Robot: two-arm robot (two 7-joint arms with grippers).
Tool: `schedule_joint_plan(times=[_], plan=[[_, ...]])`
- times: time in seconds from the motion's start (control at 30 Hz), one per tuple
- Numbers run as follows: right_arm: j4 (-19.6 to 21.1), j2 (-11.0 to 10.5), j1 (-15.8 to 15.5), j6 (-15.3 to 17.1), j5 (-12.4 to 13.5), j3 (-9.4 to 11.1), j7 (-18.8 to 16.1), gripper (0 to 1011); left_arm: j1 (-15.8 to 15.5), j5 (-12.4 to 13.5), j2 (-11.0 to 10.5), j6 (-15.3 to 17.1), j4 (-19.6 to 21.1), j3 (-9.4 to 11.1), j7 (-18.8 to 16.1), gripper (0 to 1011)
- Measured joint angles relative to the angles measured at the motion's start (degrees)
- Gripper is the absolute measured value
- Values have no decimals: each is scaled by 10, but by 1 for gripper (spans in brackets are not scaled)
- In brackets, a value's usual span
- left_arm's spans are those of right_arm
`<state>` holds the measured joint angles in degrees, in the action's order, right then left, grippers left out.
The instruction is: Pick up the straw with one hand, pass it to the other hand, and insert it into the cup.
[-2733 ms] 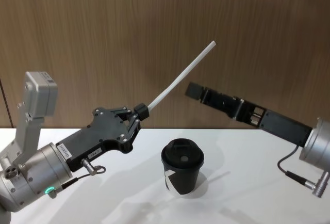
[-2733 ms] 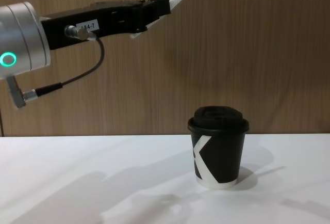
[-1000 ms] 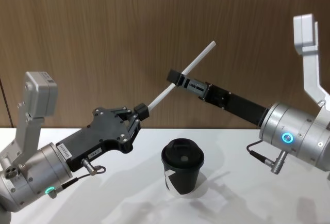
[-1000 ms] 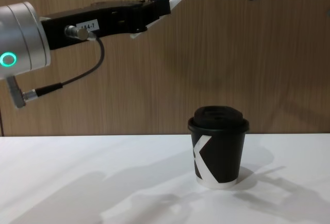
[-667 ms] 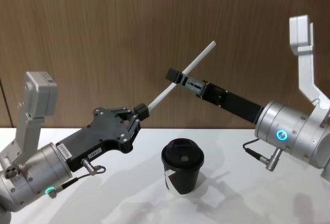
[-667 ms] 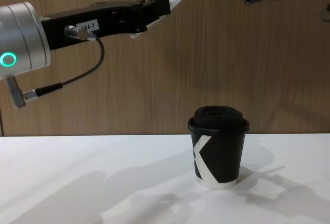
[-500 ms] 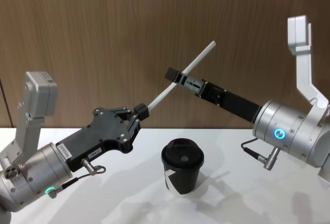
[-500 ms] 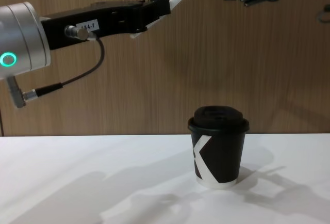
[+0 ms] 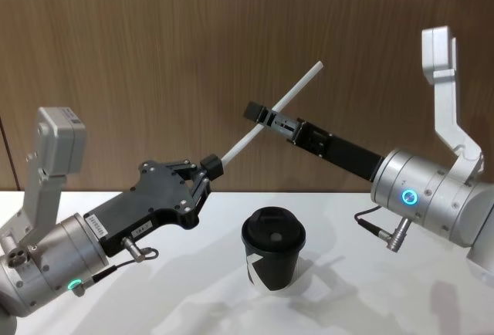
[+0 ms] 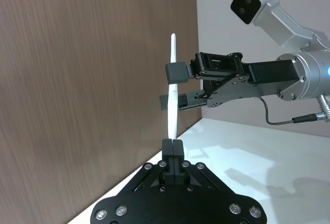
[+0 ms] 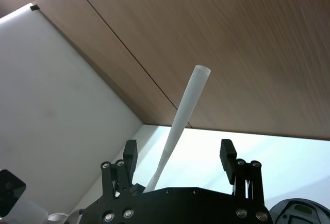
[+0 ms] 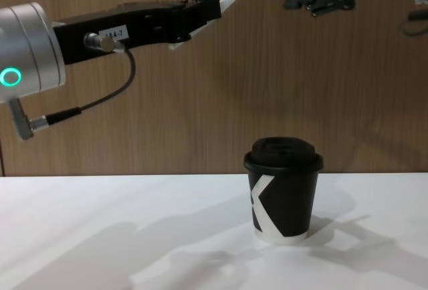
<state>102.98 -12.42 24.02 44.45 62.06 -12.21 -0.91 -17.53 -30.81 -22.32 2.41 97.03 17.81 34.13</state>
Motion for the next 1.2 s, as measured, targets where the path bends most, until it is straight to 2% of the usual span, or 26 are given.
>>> schedule_joint_plan(times=[0.27,0.5,0.57,0.6,0.7,0.73,0.77,0.83,1.07,1.2], plan=[[0,-2,0,-1,2,-2,0,1001,0,0,0,0,0,0,0,1],[2,-4,0,-3,3,-2,0,883,0,0,0,0,0,0,0,0],[2,-4,0,-3,3,-2,0,791,0,0,0,0,0,0,0,0],[2,-5,0,-3,3,-2,0,791,0,0,0,0,0,0,0,0],[2,-5,0,-3,4,-3,0,702,0,0,0,0,0,0,0,0],[2,-5,0,-4,4,-3,0,635,0,0,0,0,0,0,0,0],[2,-5,0,-4,4,-3,0,635,0,0,0,0,0,0,0,0],[3,-6,0,-4,4,-3,0,535,0,0,0,0,0,0,0,0],[3,-6,-1,-4,5,-3,0,356,0,0,0,0,0,0,0,1],[3,-6,-1,-4,5,-3,0,196,0,0,0,0,0,0,0,0]])
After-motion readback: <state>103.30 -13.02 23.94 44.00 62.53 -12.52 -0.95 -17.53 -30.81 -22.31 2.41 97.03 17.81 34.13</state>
